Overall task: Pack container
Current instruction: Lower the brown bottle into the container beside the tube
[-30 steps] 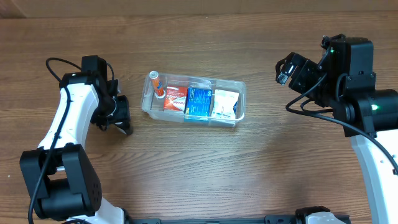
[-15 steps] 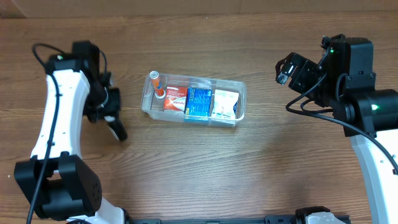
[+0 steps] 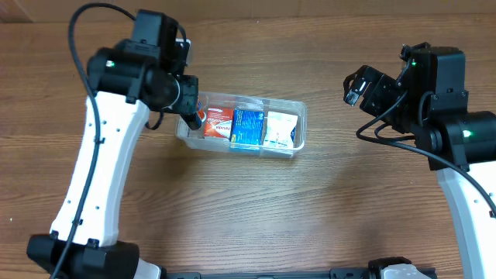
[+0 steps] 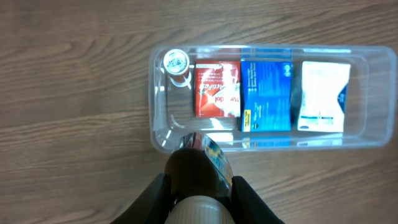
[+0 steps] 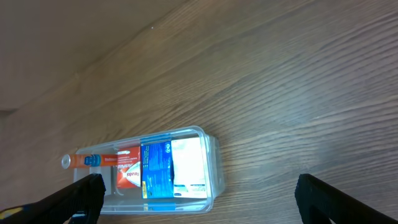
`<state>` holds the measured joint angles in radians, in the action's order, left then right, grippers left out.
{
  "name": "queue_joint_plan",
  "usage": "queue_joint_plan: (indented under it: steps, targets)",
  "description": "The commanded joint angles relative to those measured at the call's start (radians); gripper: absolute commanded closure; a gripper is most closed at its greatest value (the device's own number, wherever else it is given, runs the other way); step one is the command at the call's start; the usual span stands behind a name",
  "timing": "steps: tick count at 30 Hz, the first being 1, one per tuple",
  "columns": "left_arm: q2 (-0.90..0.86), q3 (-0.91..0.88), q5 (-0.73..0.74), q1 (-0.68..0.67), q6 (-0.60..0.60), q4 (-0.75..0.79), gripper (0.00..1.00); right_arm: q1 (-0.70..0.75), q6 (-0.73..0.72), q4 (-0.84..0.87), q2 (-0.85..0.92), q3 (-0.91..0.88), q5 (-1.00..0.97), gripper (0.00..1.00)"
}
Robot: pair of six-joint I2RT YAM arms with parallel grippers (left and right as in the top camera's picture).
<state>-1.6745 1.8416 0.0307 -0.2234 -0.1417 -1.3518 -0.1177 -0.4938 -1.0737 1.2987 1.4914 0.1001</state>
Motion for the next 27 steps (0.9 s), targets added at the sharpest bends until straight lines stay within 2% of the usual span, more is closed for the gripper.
queue_joint_plan:
  steps: [1,5,18,27]
  targets:
    - [-0.030,-0.097,-0.047,0.002,-0.065,0.074,0.87,0.002,0.003,0.004,-0.012,0.008,-0.001,0.00]
    - [-0.053,-0.193,-0.110,0.001,-0.059,0.172,0.86,0.002,0.003,0.004,-0.012,0.008,-0.001,0.00]
    - [-0.058,-0.452,-0.119,0.000,-0.041,0.482,0.85,0.002,0.003,0.004,-0.012,0.008,-0.001,0.00]
    - [-0.075,-0.485,-0.120,0.000,-0.038,0.539,0.78,0.002,0.003,0.004,-0.012,0.008,-0.001,0.00]
